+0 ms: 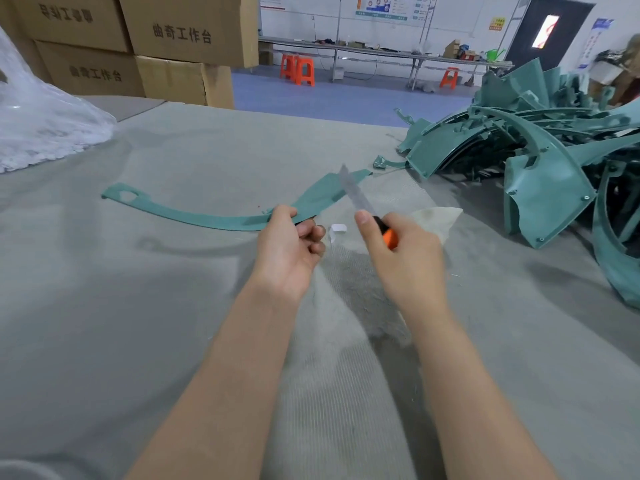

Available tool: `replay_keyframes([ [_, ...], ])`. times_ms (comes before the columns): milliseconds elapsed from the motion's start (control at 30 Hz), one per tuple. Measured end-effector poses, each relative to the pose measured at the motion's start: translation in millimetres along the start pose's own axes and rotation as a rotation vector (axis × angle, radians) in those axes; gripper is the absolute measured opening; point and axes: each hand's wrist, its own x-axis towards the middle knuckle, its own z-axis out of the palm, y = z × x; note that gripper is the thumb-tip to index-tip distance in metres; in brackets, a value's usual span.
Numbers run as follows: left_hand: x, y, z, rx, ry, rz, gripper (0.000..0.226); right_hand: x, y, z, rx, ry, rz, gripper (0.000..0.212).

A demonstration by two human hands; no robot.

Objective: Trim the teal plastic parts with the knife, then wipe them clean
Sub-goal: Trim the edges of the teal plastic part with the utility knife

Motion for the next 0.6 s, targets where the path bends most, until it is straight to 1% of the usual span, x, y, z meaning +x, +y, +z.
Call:
replay_keyframes([
  [67,0,1,-1,-0.03,0.009,-0.01,0.012,-5,-8,5,0.0,-0.063,-0.075,0.055],
  [167,-1,3,0,-0.066,0.032,-0.012,0.021,-10,-12,11,-0.046,-0.124,-0.143,0.054],
  [333,-4,2,3,-0.06,-0.006,-0.042,0.03,-11,-11,13,-0.068,-0.111,-0.174,0.052],
  [600,-5,3,2,0.027,-0.052,-0.013,0.025,-9,-6,12,-0.076,-0.111,-0.182,0.048],
])
